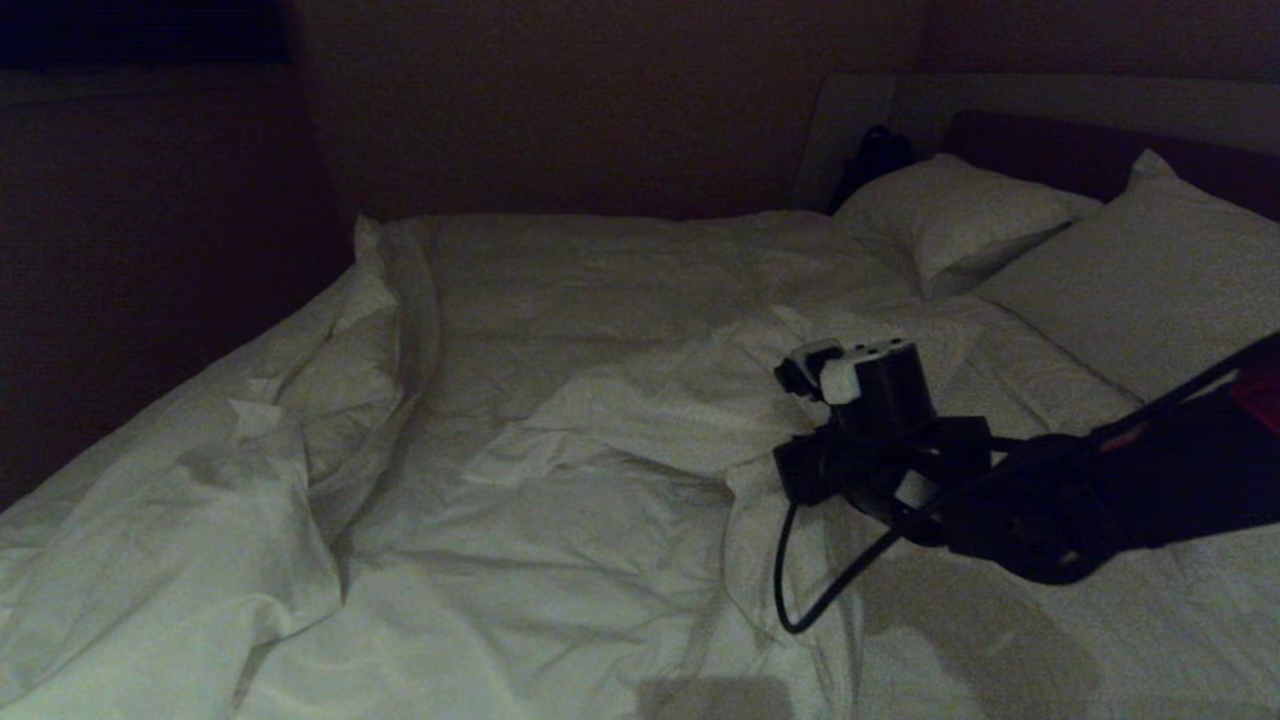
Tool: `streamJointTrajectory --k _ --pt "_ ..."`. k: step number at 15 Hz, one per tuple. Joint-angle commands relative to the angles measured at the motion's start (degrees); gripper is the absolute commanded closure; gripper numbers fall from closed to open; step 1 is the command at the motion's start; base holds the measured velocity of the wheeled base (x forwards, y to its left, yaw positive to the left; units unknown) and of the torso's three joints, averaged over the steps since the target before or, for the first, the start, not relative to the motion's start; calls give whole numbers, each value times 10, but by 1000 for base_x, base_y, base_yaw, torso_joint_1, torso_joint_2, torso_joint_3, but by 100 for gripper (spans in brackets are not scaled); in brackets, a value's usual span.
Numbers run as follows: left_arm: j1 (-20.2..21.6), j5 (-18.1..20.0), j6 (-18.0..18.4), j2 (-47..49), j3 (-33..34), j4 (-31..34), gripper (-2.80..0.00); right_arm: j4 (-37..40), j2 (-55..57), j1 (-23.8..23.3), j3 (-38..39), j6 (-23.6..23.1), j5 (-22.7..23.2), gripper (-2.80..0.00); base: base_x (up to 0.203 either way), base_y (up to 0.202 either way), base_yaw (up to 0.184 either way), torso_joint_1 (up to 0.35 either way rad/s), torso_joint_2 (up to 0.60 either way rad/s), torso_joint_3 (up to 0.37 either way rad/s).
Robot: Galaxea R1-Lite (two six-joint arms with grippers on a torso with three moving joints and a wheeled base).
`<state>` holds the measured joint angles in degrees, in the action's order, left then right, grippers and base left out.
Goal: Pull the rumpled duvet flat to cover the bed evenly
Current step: Flatten the corners of the folded blanket
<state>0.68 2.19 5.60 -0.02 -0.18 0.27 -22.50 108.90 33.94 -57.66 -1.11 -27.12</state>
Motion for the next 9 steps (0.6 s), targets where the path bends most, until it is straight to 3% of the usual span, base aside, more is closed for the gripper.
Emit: streamJointTrajectory --k 1,5,9 --pt "0 0 0 0 0 0 0 -41 -84 -4 111 5 -2 0 0 0 0 0 0 0" --pt "0 0 0 0 0 0 0 -99 -162 -33 238 8 -2 0 0 0 0 0 0 0" --pt "0 0 0 0 0 0 0 -107 -235 -53 336 10 2 0 0 0 0 0 0 0"
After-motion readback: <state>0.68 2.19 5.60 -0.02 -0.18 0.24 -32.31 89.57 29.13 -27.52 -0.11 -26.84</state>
